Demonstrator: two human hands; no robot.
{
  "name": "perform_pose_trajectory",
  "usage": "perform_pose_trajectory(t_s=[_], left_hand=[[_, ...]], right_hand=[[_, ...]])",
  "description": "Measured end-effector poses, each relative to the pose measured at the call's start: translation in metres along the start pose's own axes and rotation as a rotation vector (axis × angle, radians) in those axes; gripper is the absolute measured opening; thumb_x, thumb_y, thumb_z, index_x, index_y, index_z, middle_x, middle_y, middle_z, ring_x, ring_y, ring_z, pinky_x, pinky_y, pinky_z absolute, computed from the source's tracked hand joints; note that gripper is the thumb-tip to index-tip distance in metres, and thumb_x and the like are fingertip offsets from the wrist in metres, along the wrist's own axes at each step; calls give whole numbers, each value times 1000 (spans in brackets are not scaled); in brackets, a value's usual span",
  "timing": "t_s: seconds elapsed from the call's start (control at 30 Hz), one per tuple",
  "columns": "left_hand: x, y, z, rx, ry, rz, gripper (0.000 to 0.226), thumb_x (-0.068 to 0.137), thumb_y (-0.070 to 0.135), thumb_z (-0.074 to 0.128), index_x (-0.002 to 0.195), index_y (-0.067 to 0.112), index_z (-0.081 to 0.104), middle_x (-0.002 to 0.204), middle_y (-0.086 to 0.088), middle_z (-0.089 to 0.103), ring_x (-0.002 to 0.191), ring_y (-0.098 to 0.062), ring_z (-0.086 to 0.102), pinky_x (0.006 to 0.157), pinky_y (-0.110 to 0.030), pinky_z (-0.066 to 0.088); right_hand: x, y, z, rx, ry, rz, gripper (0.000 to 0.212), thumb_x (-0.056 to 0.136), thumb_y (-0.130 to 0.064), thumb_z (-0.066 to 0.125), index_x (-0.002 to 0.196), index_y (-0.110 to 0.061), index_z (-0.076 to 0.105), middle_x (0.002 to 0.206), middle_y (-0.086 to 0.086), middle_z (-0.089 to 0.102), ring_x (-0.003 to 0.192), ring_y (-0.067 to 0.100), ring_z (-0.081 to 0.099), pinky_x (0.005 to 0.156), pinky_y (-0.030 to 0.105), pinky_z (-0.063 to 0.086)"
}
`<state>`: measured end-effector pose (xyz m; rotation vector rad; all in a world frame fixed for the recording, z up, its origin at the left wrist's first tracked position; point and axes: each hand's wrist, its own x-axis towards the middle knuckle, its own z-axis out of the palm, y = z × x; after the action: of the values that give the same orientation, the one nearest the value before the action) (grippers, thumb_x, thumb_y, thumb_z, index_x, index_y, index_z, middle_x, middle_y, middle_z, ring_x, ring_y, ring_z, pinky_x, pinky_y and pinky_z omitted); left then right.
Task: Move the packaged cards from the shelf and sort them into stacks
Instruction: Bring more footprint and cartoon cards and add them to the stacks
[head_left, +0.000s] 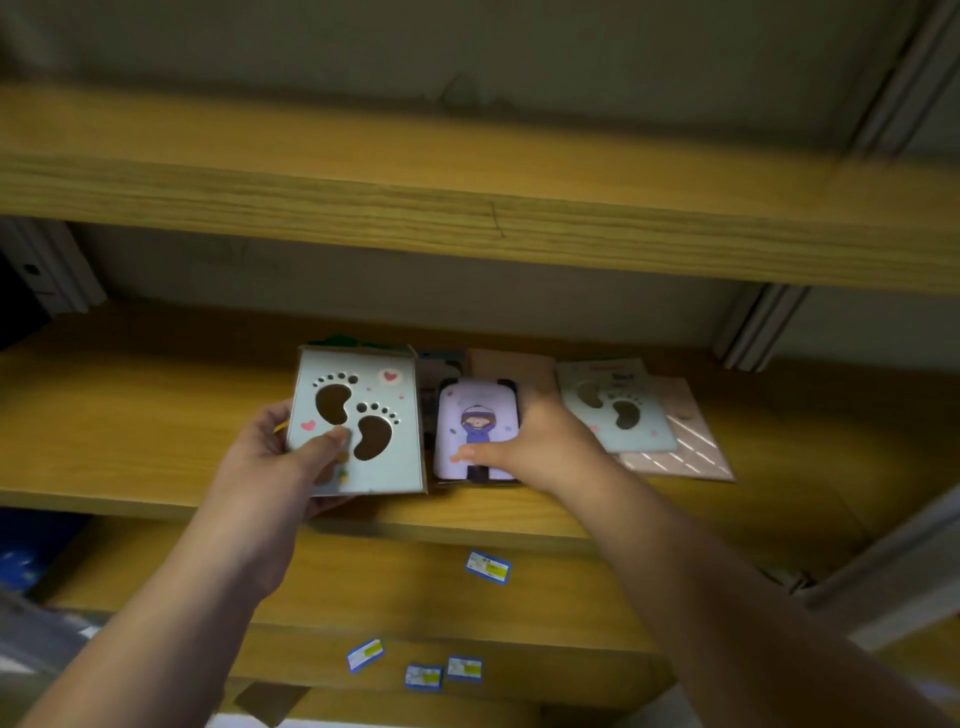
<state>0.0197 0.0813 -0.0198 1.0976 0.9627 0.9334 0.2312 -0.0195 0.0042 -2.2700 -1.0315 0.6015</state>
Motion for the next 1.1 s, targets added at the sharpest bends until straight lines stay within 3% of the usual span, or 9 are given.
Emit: perform_pose_trajectory(t_s=[0.17, 0.3, 0.43, 0.5, 0.7, 0.77, 0.87, 0.93, 1.1], left_hand=[[-28, 6, 11, 24, 33, 15, 43, 88, 8, 71, 127, 19, 56, 109, -7, 75, 93, -28, 74, 66, -40, 57], [-65, 4, 26, 22, 56, 40, 42, 86, 10, 73, 123, 21, 56, 105, -6, 76, 90, -27, 76, 71, -44, 59], [-120, -5, 54, 16, 16, 35, 30, 87, 6, 71, 110, 21, 59, 95, -5, 80, 79, -21, 78, 66, -38, 59], [-152, -10, 75, 13, -23, 21, 31, 87, 4, 70, 113, 18, 60, 96, -7, 80, 81, -24, 78, 64, -37, 60], [-257, -38, 152, -11, -162, -11, 24, 83, 0, 70, 98, 15, 59, 73, -5, 73, 57, -15, 68, 46, -28, 54], [-290, -47, 177, 1, -211, -11, 26, 79, 2, 73, 99, 14, 60, 78, -9, 72, 62, -19, 66, 48, -29, 54], [-332, -55, 214, 25, -288, -29, 46, 65, 11, 76, 108, 12, 61, 93, -15, 77, 74, -26, 72, 60, -37, 57], [-351, -58, 236, 24, -327, -46, 47, 67, 10, 77, 110, 13, 60, 89, -12, 79, 70, -22, 75, 53, -34, 58], [-374, -67, 307, 23, -423, -66, 47, 65, 9, 80, 108, 18, 62, 91, -12, 79, 73, -21, 77, 51, -28, 56]], right_hand=[[-12, 17, -7, 291, -64, 35, 36, 77, -35, 82, 97, -9, 70, 100, 15, 74, 91, 28, 70, 82, 48, 58], [-45, 43, -22, 520, -15, 37, 10, 95, -36, 62, 94, -25, 62, 86, -5, 75, 66, 9, 68, 43, 21, 45], [-112, 89, -56, 734, 56, 0, 11, 97, -34, 58, 103, -26, 62, 91, -5, 78, 72, 15, 71, 43, 23, 44], [-150, 118, -79, 826, 80, -18, 11, 98, -32, 57, 105, -25, 63, 92, -3, 79, 69, 13, 70, 43, 25, 42], [-260, 207, -154, 843, 83, -45, 16, 100, -35, 50, 98, -35, 66, 90, -2, 79, 68, 12, 70, 47, 25, 47], [-289, 233, -178, 844, 80, -43, 22, 101, -34, 50, 91, -38, 69, 87, -2, 78, 64, 9, 70, 47, 26, 49], [-318, 269, -213, 859, 163, 58, 22, 100, -34, 53, 89, -40, 71, 85, 2, 78, 72, 25, 72, 57, 37, 52], [-330, 294, -235, 900, 216, 109, 16, 100, -32, 54, 97, -30, 69, 87, 9, 78, 74, 31, 66, 57, 38, 47], [-341, 356, -288, 943, 373, 228, 18, 99, -32, 55, 103, -19, 67, 84, 15, 76, 63, 25, 61, 46, 31, 43]])
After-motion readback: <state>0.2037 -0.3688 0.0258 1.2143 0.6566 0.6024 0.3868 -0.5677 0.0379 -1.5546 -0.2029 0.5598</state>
